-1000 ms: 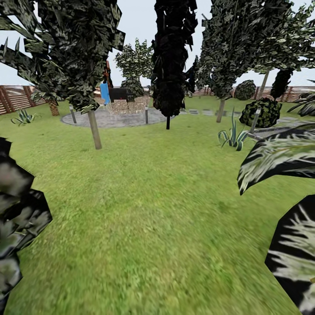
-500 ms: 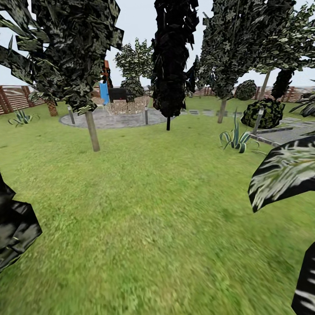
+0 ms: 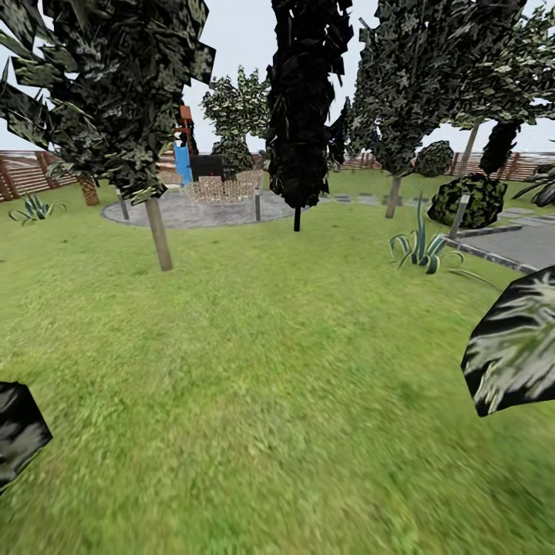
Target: Take the three Easter eggs out of the wicker basket on the lawn in the garden, then place them on the lawn next to a single tree (choose any tree) so that all three eggs are next to the same tree and none are left in the basket.
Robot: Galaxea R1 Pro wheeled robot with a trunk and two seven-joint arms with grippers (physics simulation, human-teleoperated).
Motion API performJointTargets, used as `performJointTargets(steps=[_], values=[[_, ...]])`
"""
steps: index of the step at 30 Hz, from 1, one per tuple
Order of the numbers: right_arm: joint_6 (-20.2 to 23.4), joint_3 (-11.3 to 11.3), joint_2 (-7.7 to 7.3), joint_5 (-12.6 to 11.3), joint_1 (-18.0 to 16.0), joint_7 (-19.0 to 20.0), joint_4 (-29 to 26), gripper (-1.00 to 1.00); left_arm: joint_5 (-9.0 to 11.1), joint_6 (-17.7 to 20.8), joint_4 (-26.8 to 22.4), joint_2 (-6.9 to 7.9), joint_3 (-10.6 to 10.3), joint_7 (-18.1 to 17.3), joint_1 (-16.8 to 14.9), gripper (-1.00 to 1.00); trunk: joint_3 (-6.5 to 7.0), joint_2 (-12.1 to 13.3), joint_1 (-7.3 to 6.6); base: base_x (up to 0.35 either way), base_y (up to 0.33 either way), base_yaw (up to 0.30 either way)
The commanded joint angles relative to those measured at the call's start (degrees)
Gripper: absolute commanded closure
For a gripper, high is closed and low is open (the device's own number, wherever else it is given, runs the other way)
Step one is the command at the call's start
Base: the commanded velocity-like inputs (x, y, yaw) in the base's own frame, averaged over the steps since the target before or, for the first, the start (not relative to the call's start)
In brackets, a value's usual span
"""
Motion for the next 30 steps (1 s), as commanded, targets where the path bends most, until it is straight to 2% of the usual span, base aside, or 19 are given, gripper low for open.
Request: performJointTargets(steps=[1,30], values=[[-0.14,0.06,-0.01,0.15,-0.08,0.16,0.16,-1.0,-0.09,0.04,-0.09,0.02,-0.04,-0.17,0.03,-1.0,-0.04,-0.02,0.03,0.337,0.0,0.0],[-0.23,0.06,-0.01,0.11,-0.08,0.08,0.16,-1.0,-0.09,0.04,-0.09,0.02,-0.04,-0.17,0.03,-1.0,-0.04,-0.02,0.03,0.337,0.0,0.0]])
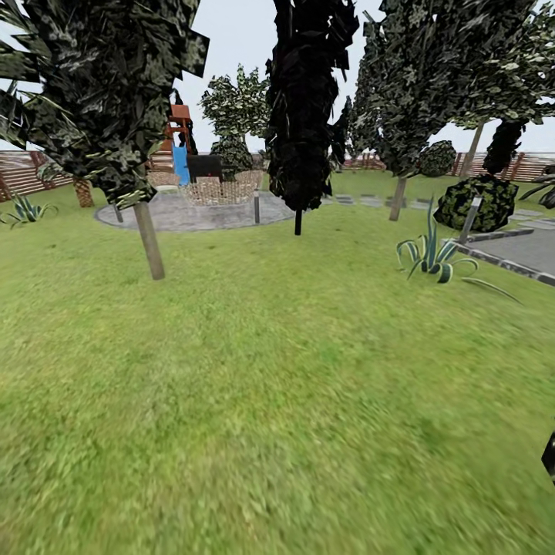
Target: Take the three Easter eggs out of the wicker basket on the lawn in the garden, then place them on the lawn next to a single tree (choose any tree) so that all three eggs are next to the same tree and none are left in the basket.
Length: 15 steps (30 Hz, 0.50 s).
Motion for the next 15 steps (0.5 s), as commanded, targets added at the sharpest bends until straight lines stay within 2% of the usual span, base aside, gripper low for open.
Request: performJointTargets(steps=[1,15], values=[[-0.15,0.06,-0.01,0.15,-0.08,0.17,0.16,-1.0,-0.09,0.04,-0.09,0.02,-0.04,-0.17,0.03,-1.0,-0.04,-0.02,0.03,0.337,0.0,0.0],[-0.15,0.06,-0.01,0.15,-0.08,0.16,0.16,-1.0,-0.09,0.04,-0.09,0.02,-0.04,-0.17,0.03,-1.0,-0.04,-0.02,0.03,0.337,0.0,0.0]])
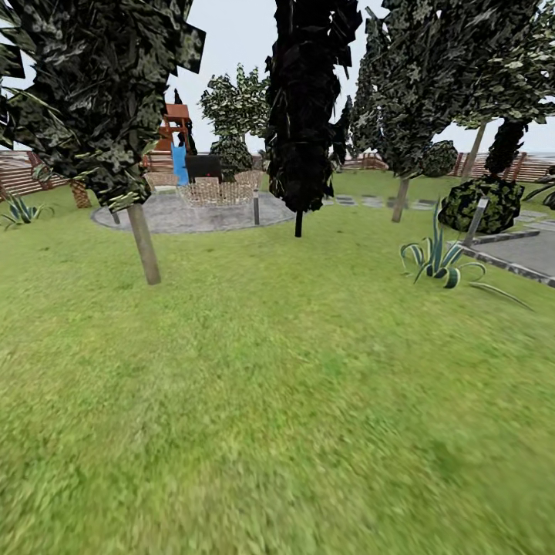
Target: Take the three Easter eggs out of the wicker basket on the lawn in the garden, then place them on the lawn next to a single tree (choose any tree) so that all three eggs are next to the same tree and none are left in the basket.
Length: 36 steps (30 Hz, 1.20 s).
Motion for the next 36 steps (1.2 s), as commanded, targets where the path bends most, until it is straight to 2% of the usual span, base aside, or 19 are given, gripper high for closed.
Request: performJointTargets(steps=[1,8,19,36], values=[[-0.15,0.06,-0.01,0.15,-0.08,0.18,0.16,-1.0,-0.09,0.04,-0.09,0.02,-0.04,-0.17,0.03,-1.0,-0.04,-0.02,0.03,0.337,0.0,0.0],[-0.25,0.01,-0.01,0.11,-0.08,0.22,0.16,-1.0,-0.09,0.04,-0.09,0.02,-0.04,-0.17,0.03,-1.0,-0.04,-0.02,0.03,0.337,0.0,-0.021],[-0.2,-0.05,-0.01,0.06,-0.08,0.19,0.16,-1.0,-0.09,0.04,-0.09,0.02,-0.04,-0.17,0.03,-1.0,-0.04,-0.02,0.03,0.337,0.0,-0.224],[-0.15,0.04,-0.01,0.1,-0.08,0.16,0.16,-1.0,-0.09,0.04,-0.09,0.02,-0.04,-0.17,0.03,-1.0,-0.04,-0.02,0.03,0.337,0.0,-0.01]])
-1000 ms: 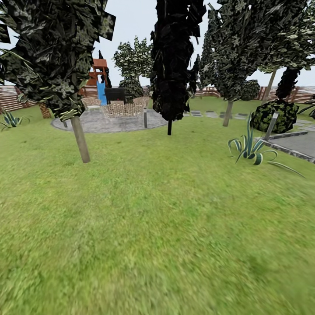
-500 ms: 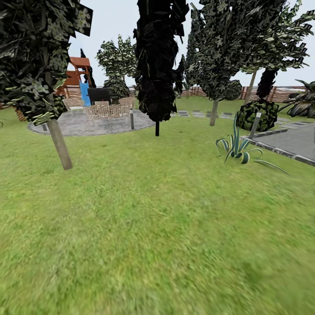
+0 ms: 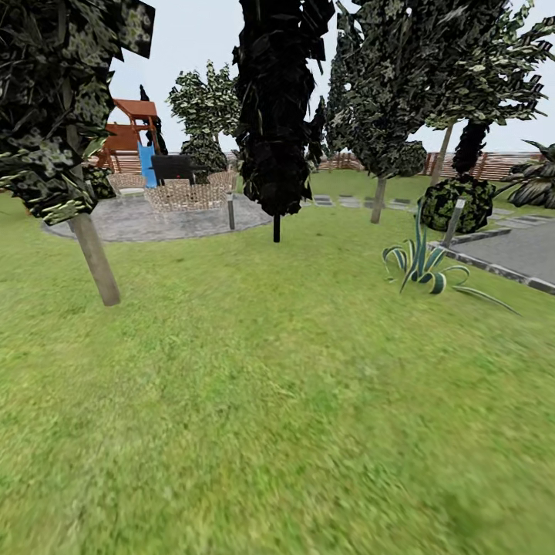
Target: Take the three Easter eggs out of the wicker basket on the lawn in the garden, then place them on the lawn next to a single tree (choose any tree) so that all three eggs are next to the same tree and none are left in the basket.
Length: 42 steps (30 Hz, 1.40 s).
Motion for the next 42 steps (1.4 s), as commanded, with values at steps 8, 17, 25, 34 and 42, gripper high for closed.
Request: performJointTargets(steps=[8,17,25,34,42], values=[[1.37,-0.04,-0.01,0.17,-0.08,0.16,0.16,-1.0,-0.09,0.04,-0.09,0.02,-0.04,-0.17,0.03,-1.0,-0.04,-0.02,0.03,0.337,0.0,0.0],[1.08,0.0,-0.01,0.1,-0.08,0.23,0.15,-1.0,-0.09,0.04,-0.09,0.02,-0.04,-0.17,0.03,-1.0,-0.04,-0.02,0.03,0.337,0.0,-0.087],[1.14,-0.08,-0.01,0.1,-0.08,0.23,0.16,-1.0,-0.09,0.04,-0.09,0.02,-0.04,-0.17,0.03,-1.0,-0.04,-0.02,0.03,0.337,0.0,-0.294],[1.29,-0.24,-0.01,0.1,-0.08,0.14,0.16,-1.0,-0.09,0.04,-0.09,0.02,-0.04,-0.17,0.03,-1.0,-0.04,-0.02,0.03,0.337,0.0,-0.091],[1.46,-0.27,-0.05,0.1,-0.08,0.18,0.12,-1.0,-0.09,0.04,-0.09,0.02,-0.04,-0.17,0.03,-1.0,-0.04,-0.02,0.03,0.337,0.0,-0.001]])
